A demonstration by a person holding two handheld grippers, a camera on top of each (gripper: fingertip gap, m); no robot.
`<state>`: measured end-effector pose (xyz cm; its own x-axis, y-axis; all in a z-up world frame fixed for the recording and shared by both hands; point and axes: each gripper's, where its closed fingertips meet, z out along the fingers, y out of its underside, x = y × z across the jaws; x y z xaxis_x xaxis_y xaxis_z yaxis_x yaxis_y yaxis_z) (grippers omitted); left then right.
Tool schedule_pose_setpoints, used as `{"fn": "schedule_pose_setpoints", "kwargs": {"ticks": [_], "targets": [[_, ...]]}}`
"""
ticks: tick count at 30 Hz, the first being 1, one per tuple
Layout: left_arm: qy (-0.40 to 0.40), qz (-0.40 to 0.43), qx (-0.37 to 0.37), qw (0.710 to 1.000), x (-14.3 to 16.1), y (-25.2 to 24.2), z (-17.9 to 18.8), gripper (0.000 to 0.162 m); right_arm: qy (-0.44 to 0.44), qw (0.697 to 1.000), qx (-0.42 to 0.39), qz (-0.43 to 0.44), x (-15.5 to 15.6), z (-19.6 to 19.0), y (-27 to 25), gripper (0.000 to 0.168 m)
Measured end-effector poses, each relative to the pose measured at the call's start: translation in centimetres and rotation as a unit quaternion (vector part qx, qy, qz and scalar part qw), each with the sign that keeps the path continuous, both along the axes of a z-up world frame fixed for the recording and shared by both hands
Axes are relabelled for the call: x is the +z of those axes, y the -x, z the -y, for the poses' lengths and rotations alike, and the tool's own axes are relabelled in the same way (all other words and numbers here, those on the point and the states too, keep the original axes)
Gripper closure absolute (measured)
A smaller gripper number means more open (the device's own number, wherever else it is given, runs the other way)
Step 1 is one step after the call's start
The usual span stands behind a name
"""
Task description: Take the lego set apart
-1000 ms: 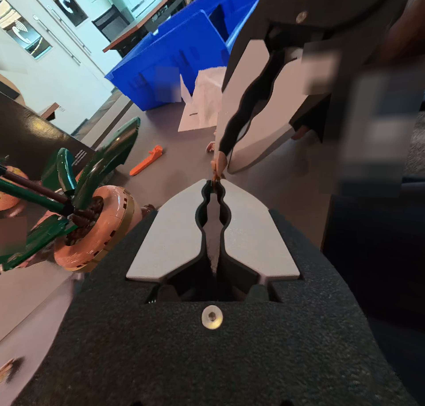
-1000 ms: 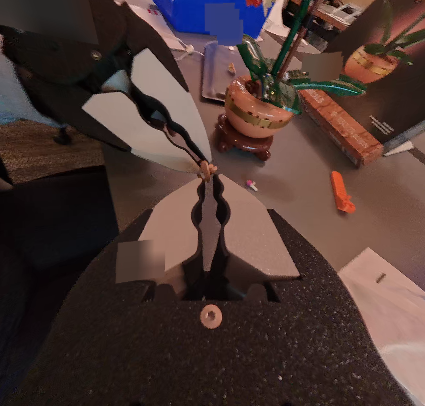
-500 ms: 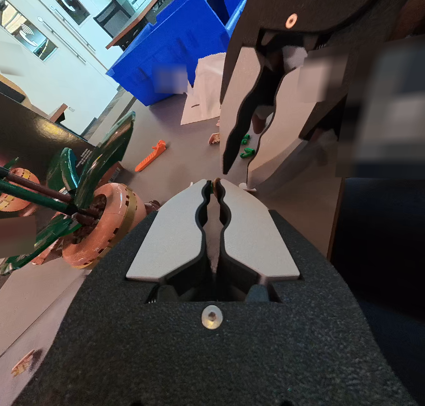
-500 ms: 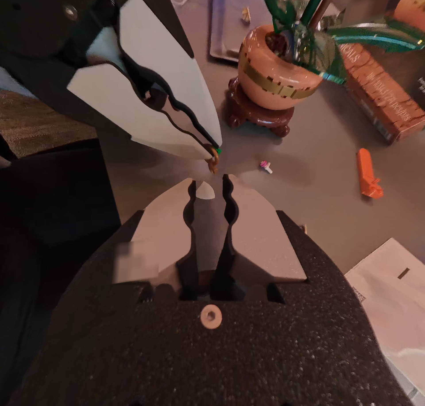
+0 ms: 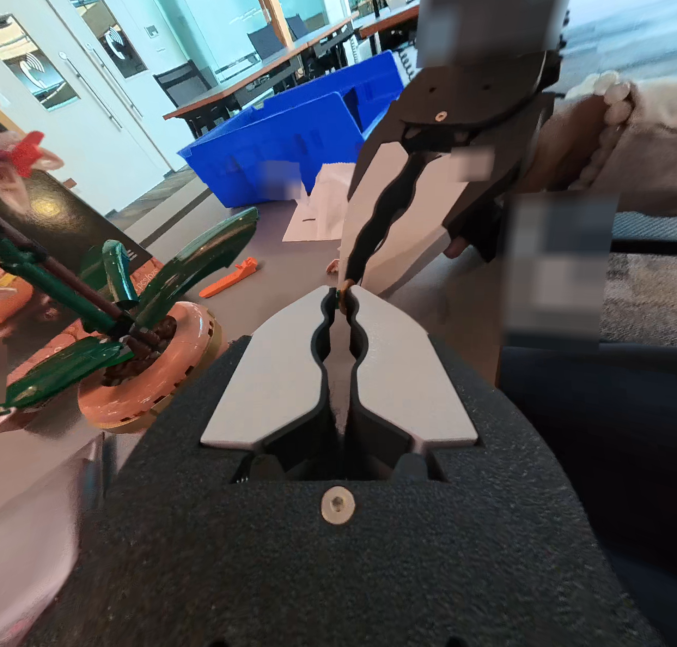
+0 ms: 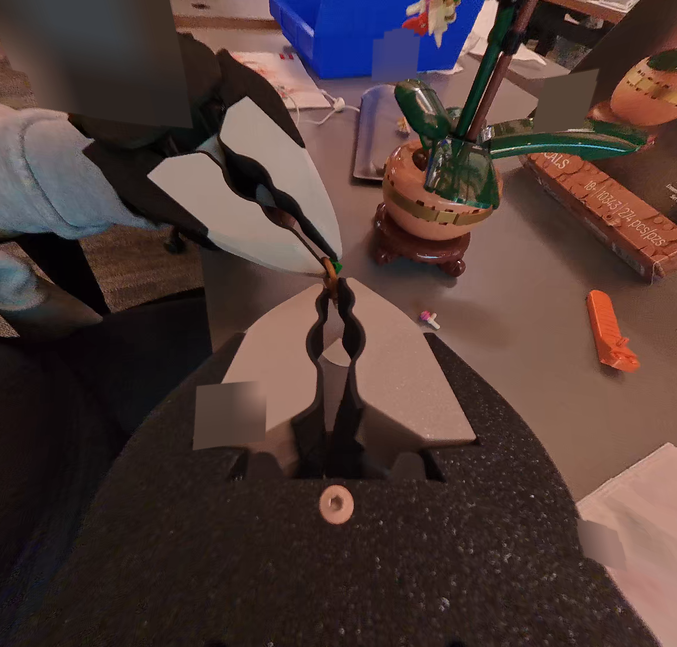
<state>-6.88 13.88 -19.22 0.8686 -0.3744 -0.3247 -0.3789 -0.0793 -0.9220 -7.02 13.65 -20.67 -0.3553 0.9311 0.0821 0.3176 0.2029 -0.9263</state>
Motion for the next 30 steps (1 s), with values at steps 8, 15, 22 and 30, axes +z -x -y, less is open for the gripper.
{"fn": "schedule_pose_setpoints", "kwargs": {"ticks": [8,15,22,30], "targets": [[0.02,-0.044,0.023,0.999,-1.0,0.4,-0.2,0.158,-0.001,1.0,-0.029,0.008,-0.3,-1.3,-0.7,0.164],[0.072,-0.199,0.056,0.976,-4.3,0.8,-0.8,0.138,-0.071,0.996,-0.046,0.04,-1.3,-2.1,-1.3,0.164],[0.053,-0.069,-0.015,0.996,-2.3,-1.0,-0.2,0.137,-0.099,0.995,0.001,0.024,-0.9,-0.6,-1.9,0.164],[0.022,0.002,-0.045,0.999,-0.5,-1.5,0.4,0.16,-0.108,0.994,0.01,-0.015,0.5,0.3,-1.5,0.164]]}}
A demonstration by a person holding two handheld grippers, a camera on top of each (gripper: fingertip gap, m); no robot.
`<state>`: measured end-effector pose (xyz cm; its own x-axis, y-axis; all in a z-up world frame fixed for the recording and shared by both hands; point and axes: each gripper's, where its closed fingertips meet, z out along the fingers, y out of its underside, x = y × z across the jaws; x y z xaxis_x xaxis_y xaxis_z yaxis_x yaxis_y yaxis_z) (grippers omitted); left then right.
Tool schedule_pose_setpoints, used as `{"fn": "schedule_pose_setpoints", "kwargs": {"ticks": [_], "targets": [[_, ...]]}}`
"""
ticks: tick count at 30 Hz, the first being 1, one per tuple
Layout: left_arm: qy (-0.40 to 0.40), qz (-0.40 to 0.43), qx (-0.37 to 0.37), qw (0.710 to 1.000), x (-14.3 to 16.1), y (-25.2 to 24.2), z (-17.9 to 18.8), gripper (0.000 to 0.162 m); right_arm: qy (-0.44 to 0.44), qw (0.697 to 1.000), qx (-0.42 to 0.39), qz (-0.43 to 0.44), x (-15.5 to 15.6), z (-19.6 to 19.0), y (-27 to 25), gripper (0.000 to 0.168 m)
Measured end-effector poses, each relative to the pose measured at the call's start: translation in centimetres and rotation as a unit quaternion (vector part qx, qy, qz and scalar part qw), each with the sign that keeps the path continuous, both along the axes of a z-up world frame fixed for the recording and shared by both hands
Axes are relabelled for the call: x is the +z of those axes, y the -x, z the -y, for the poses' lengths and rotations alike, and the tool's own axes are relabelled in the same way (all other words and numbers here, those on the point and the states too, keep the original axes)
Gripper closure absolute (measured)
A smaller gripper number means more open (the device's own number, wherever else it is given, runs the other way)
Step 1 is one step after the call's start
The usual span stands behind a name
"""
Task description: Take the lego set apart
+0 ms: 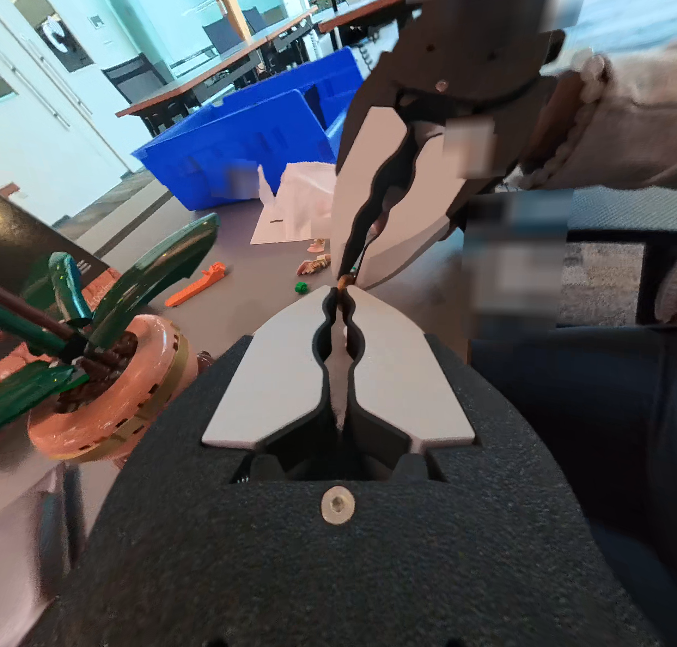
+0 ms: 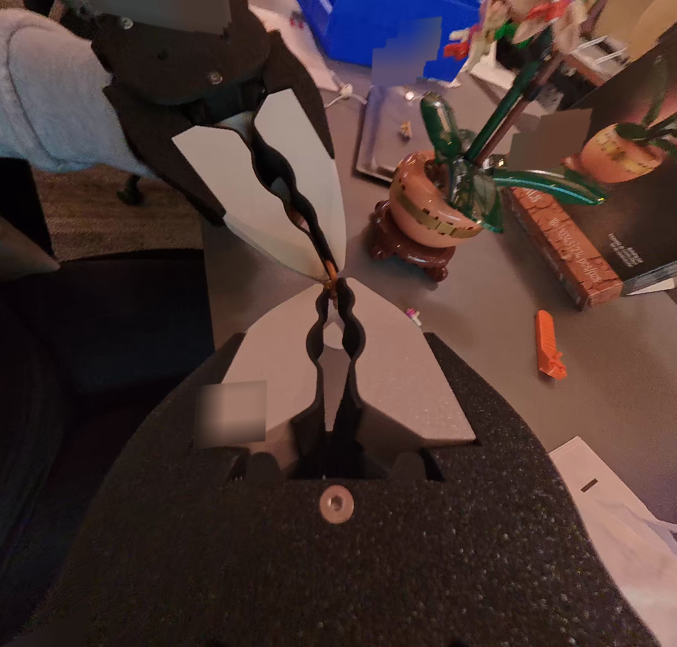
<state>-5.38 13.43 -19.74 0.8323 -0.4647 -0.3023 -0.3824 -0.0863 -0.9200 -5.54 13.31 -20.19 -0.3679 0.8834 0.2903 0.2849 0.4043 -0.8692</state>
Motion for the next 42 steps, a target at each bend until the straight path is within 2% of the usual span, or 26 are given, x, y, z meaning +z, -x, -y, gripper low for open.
{"fn": "schedule_pose_setpoints", "kwargs": {"ticks": [5,11,17,20,21,23,27,33,36,39,42], "targets": [[0.01,0.066,-0.02,0.998,0.9,0.1,0.5,0.161,0.033,0.998,-0.007,-0.044,1.1,0.1,-0.1,0.161],[0.014,0.054,-0.034,0.998,0.7,-0.3,0.8,0.16,0.012,0.999,0.032,-0.022,0.8,0.8,-0.5,0.165],[0.018,0.196,-0.049,0.979,3.1,0.5,1.3,0.161,-0.088,0.994,0.011,-0.066,1.2,0.4,-0.6,0.168],[0.022,0.172,-0.045,0.984,2.5,0.7,1.3,0.16,-0.061,0.994,-0.005,-0.093,2.2,0.2,-0.6,0.168],[0.026,0.169,-0.048,0.984,2.3,0.5,1.3,0.16,-0.057,0.994,-0.003,-0.093,2.2,0.1,-0.6,0.156],[0.033,0.164,-0.056,0.984,2.1,0.2,1.4,0.16,-0.061,0.995,0.012,-0.075,1.9,0.3,-0.6,0.153],[0.037,0.129,-0.061,0.989,1.7,-0.1,1.5,0.16,-0.09,0.994,0.04,-0.056,1.5,0.7,-0.4,0.161],[0.045,0.094,-0.067,0.992,1.3,-0.4,1.7,0.16,-0.135,0.988,0.074,-0.025,0.9,1.1,-0.3,0.164],[0.039,0.143,-0.054,0.987,2.4,-0.1,1.6,0.16,-0.197,0.975,0.052,-0.091,2.4,0.9,-0.2,0.167],[0.046,0.215,-0.037,0.975,3.3,0.3,1.3,0.161,-0.319,0.935,0.012,-0.153,3.6,1.4,-0.2,0.167],[0.057,0.277,-0.027,0.959,3.3,0.5,1.0,0.16,-0.318,0.931,-0.006,-0.179,4.1,1.7,-0.3,0.168]]}}
